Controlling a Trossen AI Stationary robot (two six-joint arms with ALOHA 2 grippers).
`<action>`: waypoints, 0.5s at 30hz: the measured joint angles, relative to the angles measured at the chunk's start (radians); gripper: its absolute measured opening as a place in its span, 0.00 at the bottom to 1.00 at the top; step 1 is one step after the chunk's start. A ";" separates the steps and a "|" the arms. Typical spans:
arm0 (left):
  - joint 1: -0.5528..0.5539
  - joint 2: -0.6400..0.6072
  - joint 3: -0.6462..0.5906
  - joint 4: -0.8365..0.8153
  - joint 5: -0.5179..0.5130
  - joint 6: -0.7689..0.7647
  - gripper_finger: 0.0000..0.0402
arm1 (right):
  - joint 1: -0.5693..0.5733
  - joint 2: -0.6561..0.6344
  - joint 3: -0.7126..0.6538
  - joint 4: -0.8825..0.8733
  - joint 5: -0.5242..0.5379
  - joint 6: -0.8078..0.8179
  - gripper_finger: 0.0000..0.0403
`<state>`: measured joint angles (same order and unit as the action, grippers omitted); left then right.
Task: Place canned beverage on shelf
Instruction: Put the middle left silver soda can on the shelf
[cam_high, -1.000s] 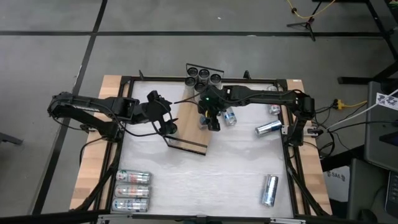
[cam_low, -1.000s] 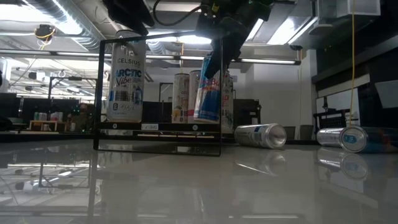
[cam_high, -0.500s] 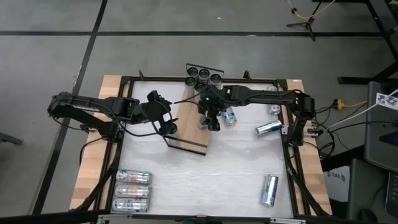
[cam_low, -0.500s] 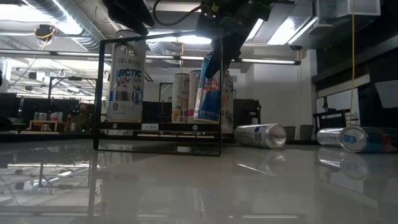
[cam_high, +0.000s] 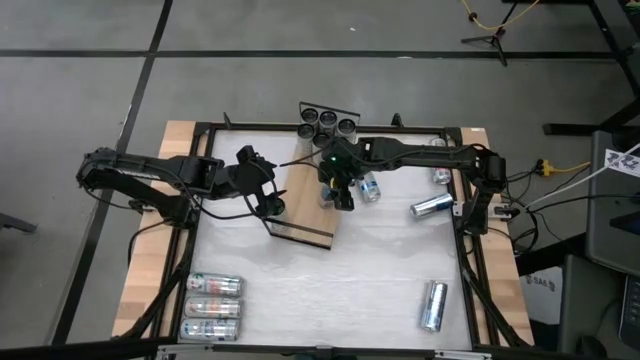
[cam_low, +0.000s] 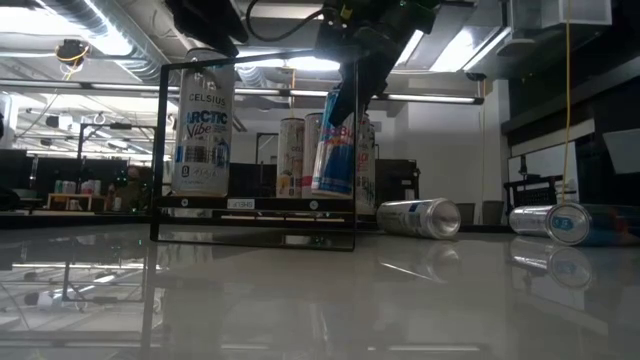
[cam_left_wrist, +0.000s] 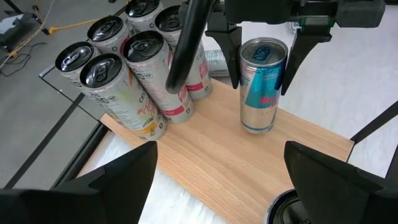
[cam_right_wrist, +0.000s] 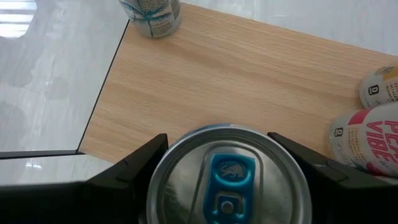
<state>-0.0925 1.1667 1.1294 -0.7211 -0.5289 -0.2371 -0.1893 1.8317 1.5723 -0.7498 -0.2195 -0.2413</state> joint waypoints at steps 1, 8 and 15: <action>0.000 0.000 0.000 0.000 0.000 0.000 0.86 | 0.000 0.000 0.000 0.000 0.000 0.000 0.63; 0.000 0.000 0.000 0.000 0.000 0.000 0.86 | 0.000 0.000 0.000 0.000 -0.001 0.000 0.64; 0.000 0.000 0.000 0.000 0.000 0.000 0.86 | 0.000 -0.004 0.000 0.004 -0.002 0.000 0.79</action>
<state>-0.0925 1.1667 1.1294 -0.7212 -0.5293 -0.2371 -0.1894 1.8278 1.5723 -0.7458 -0.2214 -0.2413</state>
